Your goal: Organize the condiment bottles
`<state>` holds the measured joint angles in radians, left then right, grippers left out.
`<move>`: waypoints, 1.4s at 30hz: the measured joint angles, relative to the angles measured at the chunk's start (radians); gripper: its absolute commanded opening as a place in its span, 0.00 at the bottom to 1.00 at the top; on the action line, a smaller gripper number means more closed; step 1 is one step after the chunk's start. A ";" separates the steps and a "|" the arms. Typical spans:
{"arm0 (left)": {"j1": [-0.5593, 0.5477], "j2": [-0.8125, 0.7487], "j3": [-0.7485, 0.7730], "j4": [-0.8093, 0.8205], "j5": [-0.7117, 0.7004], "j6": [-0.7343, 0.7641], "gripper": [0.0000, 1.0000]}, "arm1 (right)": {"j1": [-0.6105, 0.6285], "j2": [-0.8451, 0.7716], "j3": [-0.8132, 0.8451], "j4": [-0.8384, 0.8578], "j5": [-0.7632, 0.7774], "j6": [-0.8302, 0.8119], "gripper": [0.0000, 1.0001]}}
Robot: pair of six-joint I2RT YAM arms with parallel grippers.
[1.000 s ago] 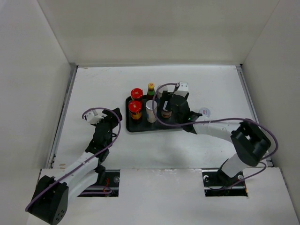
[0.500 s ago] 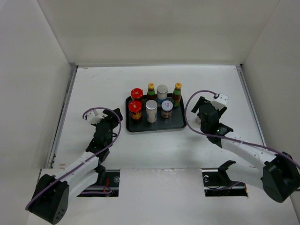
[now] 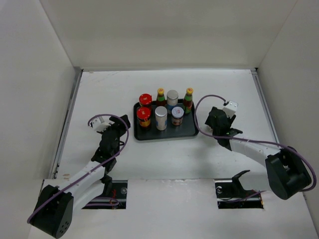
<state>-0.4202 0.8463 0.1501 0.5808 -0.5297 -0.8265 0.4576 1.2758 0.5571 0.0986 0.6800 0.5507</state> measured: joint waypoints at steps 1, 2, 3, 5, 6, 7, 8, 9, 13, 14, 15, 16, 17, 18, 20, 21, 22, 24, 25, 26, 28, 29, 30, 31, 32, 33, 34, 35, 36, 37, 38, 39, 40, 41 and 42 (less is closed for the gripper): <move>0.000 0.000 0.000 0.000 0.000 0.000 0.66 | 0.000 -0.003 0.000 -0.001 0.000 0.002 0.57; 0.000 0.000 0.000 0.000 0.000 0.000 0.66 | 0.003 -0.006 0.000 -0.004 0.002 0.000 0.55; 0.000 0.000 0.000 0.000 0.000 0.000 0.66 | 0.009 -0.010 0.000 -0.009 0.005 -0.003 0.54; 0.000 0.000 0.000 0.000 0.001 0.000 0.66 | 0.037 -0.028 0.000 -0.019 0.019 -0.019 0.53; 0.000 0.000 0.000 0.000 0.001 0.000 0.66 | 0.058 -0.043 0.000 -0.020 0.027 -0.030 0.53; 0.000 0.000 0.000 0.000 0.000 0.000 0.66 | 0.086 -0.061 0.001 -0.018 0.032 -0.041 0.53; 0.000 0.001 0.000 0.000 0.000 0.000 0.66 | 0.116 -0.076 0.005 -0.015 0.036 -0.053 0.53; 0.000 0.002 0.000 0.000 0.001 0.000 0.67 | 0.146 -0.083 0.014 -0.010 0.039 -0.066 0.53; 0.000 0.003 0.000 0.001 0.002 0.000 0.70 | 0.248 -0.049 0.083 0.040 0.039 -0.102 0.53; 0.000 0.003 0.000 0.000 0.002 0.000 0.72 | 0.264 -0.028 0.100 0.058 0.037 -0.107 0.53; 0.001 0.003 0.000 0.000 0.003 0.000 0.74 | 0.278 -0.001 0.116 0.079 0.035 -0.111 0.53; 0.001 0.003 0.000 0.000 0.003 0.001 0.77 | 0.288 0.026 0.129 0.097 0.032 -0.114 0.53; 0.001 0.003 0.000 0.000 0.004 0.002 0.81 | 0.295 0.055 0.141 0.112 0.028 -0.117 0.53; 0.001 0.003 0.000 0.000 0.003 0.001 0.84 | 0.298 0.079 0.145 0.126 0.026 -0.118 0.53; 0.001 0.003 0.000 0.000 0.003 0.001 0.89 | 0.303 0.122 0.145 0.142 0.022 -0.121 0.54; 0.001 0.003 0.000 0.000 0.003 0.002 0.93 | 0.303 0.139 0.145 0.144 0.022 -0.122 0.55; 0.001 0.003 0.000 0.000 0.003 0.002 0.97 | 0.303 0.154 0.145 0.144 0.021 -0.126 0.55; 0.001 0.003 0.000 0.000 0.003 0.002 1.00 | 0.303 0.172 0.145 0.146 0.019 -0.128 0.57; 0.001 0.003 0.000 0.001 0.002 0.001 1.00 | 0.303 0.176 0.145 0.148 0.018 -0.127 0.59; 0.001 0.003 0.000 0.001 0.002 0.001 1.00 | 0.303 0.178 0.145 0.151 0.018 -0.127 0.62; 0.001 0.004 0.000 0.000 0.002 0.001 1.00 | 0.303 0.179 0.145 0.161 0.014 -0.127 0.68; 0.001 0.006 0.000 0.001 0.000 0.001 1.00 | 0.303 0.179 0.145 0.165 0.010 -0.127 0.71; 0.001 0.010 0.000 0.001 -0.002 0.001 1.00 | 0.303 0.179 0.145 0.170 0.005 -0.126 0.72; 0.001 0.015 0.000 0.001 -0.005 0.002 1.00 | 0.303 0.179 0.145 0.174 0.001 -0.124 0.74; 0.001 0.021 0.000 0.000 -0.008 0.002 1.00 | 0.303 0.180 0.145 0.179 -0.003 -0.124 0.74; 0.001 0.026 0.000 -0.002 -0.009 0.004 1.00 | 0.303 0.183 0.145 0.186 -0.005 -0.124 0.74; 0.001 0.029 0.000 -0.005 -0.010 0.005 1.00 | 0.303 0.186 0.145 0.204 -0.006 -0.124 0.74; 0.001 0.029 0.000 -0.009 -0.011 0.006 1.00 | 0.302 0.188 0.145 0.216 -0.005 -0.124 0.75; 0.001 0.029 0.000 -0.011 -0.012 0.007 1.00 | 0.301 0.189 0.145 0.226 -0.008 -0.121 0.76; 0.001 0.029 0.000 -0.012 -0.013 0.008 1.00 | 0.300 0.192 0.145 0.237 -0.008 -0.118 0.78; 0.001 0.029 0.000 -0.012 -0.014 0.008 1.00 | 0.300 0.195 0.145 0.246 -0.011 -0.116 0.81; 0.001 0.029 0.000 -0.012 -0.016 0.008 1.00 | 0.300 0.200 0.147 0.254 -0.015 -0.114 0.84; 0.002 0.027 0.000 -0.013 -0.017 0.008 1.00 | 0.300 0.204 0.148 0.258 -0.019 -0.113 0.86; 0.004 0.024 0.000 -0.016 -0.019 0.008 1.00 | 0.300 0.206 0.148 0.257 -0.023 -0.111 0.88; 0.006 0.018 0.000 -0.020 -0.021 0.008 1.00 | 0.300 0.205 0.147 0.257 -0.025 -0.111 0.90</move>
<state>-0.4145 0.8639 0.1505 0.5606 -0.5507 -0.8181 0.7578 1.4811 0.7044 0.3553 0.6552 0.4400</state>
